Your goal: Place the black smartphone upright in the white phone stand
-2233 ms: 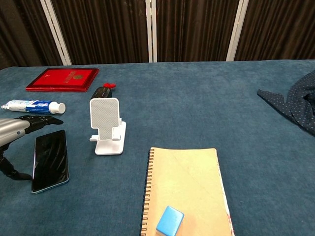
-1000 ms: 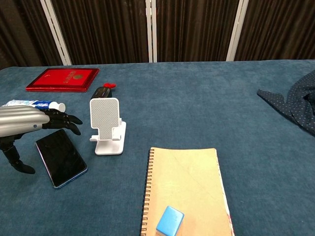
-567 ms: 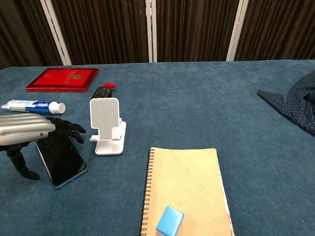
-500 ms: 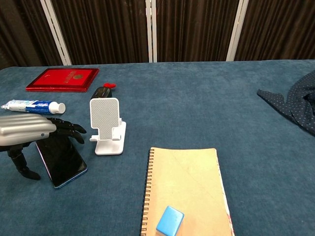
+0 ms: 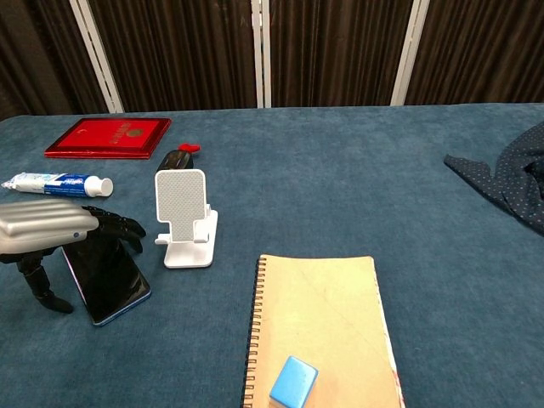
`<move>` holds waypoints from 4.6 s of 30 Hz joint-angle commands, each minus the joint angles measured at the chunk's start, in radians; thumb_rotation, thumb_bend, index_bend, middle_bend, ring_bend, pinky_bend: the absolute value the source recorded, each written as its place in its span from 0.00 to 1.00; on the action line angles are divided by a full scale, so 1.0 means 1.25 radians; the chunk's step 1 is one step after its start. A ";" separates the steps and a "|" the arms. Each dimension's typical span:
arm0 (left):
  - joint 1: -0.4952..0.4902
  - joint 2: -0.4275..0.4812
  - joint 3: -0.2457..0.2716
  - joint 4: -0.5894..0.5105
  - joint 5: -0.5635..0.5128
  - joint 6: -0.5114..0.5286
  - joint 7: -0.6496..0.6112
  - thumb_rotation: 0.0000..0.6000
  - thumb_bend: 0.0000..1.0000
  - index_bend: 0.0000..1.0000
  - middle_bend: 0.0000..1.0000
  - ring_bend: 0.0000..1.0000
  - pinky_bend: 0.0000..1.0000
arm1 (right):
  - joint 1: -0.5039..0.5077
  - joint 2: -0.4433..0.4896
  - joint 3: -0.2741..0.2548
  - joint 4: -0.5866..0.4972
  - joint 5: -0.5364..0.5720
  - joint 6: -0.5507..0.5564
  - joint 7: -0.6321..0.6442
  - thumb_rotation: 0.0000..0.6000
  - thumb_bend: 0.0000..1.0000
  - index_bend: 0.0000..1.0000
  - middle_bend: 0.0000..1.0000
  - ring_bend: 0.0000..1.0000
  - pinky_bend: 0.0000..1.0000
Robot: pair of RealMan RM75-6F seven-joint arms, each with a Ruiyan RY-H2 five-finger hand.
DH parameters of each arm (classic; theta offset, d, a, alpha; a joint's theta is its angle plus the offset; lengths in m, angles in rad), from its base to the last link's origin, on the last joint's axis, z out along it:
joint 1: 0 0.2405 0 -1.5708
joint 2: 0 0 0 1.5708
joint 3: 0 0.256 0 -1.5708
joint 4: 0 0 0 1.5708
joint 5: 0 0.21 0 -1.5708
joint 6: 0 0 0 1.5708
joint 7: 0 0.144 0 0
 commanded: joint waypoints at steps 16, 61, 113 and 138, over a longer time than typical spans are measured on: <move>0.028 0.005 0.012 0.021 0.037 0.127 0.018 1.00 0.00 0.57 0.43 0.43 0.37 | -0.002 0.002 -0.002 -0.002 -0.006 0.004 0.004 1.00 0.00 0.00 0.00 0.00 0.00; -0.196 0.087 -0.097 -0.065 0.299 0.131 0.653 1.00 0.00 0.60 0.43 0.43 0.37 | -0.012 0.025 0.004 0.018 -0.005 0.019 0.100 1.00 0.00 0.00 0.00 0.00 0.00; -0.178 0.049 -0.068 -0.060 0.232 0.138 0.707 1.00 0.00 0.04 0.00 0.00 0.09 | -0.012 0.029 0.002 0.017 -0.009 0.017 0.109 1.00 0.00 0.00 0.00 0.00 0.00; 0.142 0.163 -0.204 -0.426 -0.219 0.490 0.508 1.00 0.00 0.00 0.00 0.00 0.00 | -0.013 0.021 -0.008 -0.002 -0.034 0.027 0.058 1.00 0.00 0.00 0.00 0.00 0.00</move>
